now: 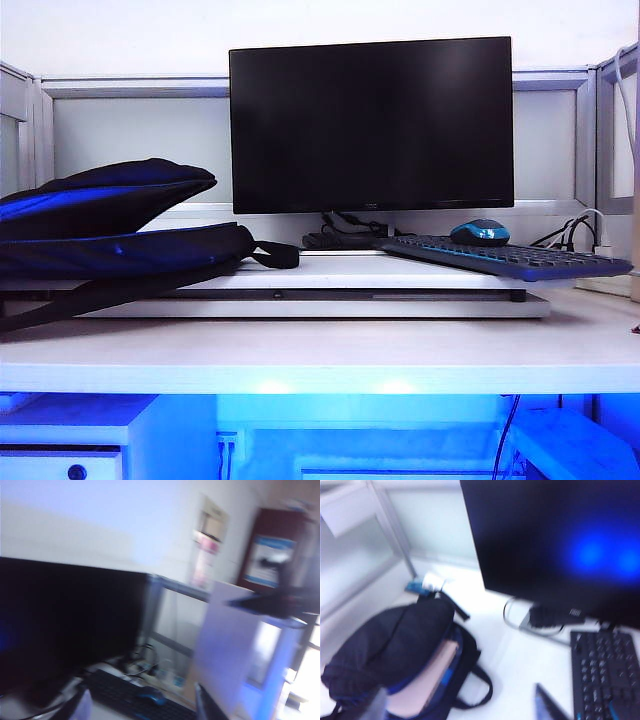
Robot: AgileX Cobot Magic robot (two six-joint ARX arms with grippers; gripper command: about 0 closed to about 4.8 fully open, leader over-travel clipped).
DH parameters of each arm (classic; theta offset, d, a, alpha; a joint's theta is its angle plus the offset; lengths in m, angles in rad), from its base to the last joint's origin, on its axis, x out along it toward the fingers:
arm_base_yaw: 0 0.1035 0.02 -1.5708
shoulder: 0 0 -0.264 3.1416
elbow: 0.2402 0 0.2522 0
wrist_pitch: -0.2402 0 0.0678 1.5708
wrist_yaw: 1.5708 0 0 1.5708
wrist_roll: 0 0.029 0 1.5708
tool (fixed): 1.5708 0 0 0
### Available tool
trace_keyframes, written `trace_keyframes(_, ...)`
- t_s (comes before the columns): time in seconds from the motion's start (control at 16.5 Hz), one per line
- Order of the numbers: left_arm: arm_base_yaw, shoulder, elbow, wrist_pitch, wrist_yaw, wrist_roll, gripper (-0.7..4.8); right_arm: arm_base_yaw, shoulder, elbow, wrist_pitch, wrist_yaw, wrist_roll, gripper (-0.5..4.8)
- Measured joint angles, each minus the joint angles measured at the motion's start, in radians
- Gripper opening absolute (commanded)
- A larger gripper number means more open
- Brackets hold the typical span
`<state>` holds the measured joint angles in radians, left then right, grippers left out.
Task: Pick up the book on the desk and put it into the open backpack.
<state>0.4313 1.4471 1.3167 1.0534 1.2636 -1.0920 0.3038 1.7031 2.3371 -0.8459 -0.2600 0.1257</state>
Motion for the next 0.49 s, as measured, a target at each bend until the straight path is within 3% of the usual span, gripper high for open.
trace_keyframes(0.12,0.037,-0.003,0.0,-0.068,-0.011,0.057,2.57,0.001,-0.027,0.0,0.001,0.007,-0.002,3.55)
trace_keyframes(0.18,0.041,-0.004,0.0,-0.174,-0.027,0.138,2.48,0.0,-0.037,0.0,0.001,0.011,-0.002,3.55)
trace_keyframes(0.3,-0.007,-0.003,0.0,-0.406,-0.037,0.33,2.44,0.0,-0.041,0.0,-0.021,0.013,-0.002,3.55)
trace_keyframes(0.49,-0.062,-0.031,0.0,-0.726,-0.161,0.651,2.45,0.0,-0.043,0.0,-0.035,0.012,-0.002,3.55)
